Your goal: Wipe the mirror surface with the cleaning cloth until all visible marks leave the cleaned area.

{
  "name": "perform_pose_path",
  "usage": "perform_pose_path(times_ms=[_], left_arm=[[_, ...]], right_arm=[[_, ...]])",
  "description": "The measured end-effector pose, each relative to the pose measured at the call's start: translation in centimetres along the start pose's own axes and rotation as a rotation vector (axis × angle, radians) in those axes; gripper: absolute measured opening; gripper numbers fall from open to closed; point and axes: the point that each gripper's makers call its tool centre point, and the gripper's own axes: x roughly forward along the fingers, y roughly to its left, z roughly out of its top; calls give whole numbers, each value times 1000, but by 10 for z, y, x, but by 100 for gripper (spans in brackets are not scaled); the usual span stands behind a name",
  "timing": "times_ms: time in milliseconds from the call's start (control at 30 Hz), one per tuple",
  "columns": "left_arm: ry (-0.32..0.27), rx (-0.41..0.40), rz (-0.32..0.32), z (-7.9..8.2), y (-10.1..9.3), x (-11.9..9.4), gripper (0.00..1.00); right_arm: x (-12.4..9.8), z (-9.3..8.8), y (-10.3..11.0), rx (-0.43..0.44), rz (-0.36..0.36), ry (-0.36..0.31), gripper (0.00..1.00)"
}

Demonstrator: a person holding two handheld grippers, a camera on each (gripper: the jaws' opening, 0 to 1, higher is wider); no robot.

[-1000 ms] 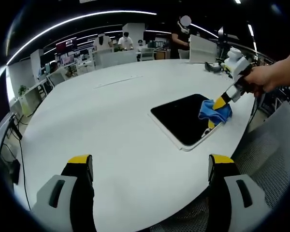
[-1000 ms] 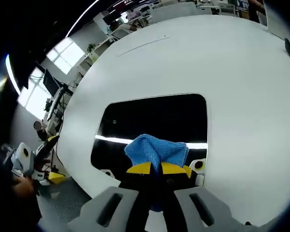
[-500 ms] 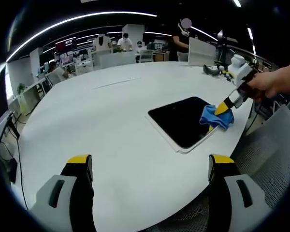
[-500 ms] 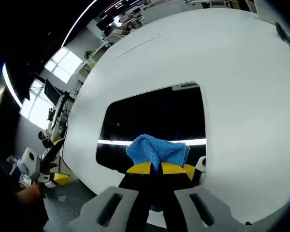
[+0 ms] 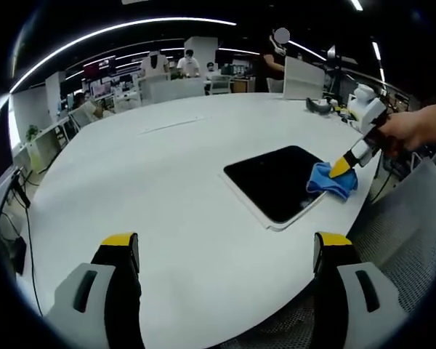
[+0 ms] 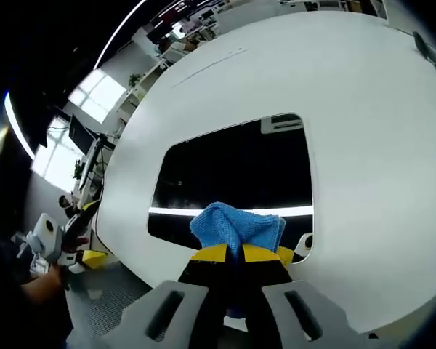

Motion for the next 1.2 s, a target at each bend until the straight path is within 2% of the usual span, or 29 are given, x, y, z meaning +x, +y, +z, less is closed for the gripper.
perform_pose_path(times_ms=[467,1200], left_arm=[[9,6,5,-2,1,0,99],[9,-21,-10,-1,-4,1,99]], right_arm=[[-3,-1,1,5,11,4,0],[-18,4,-27,26,-7,-16,0]])
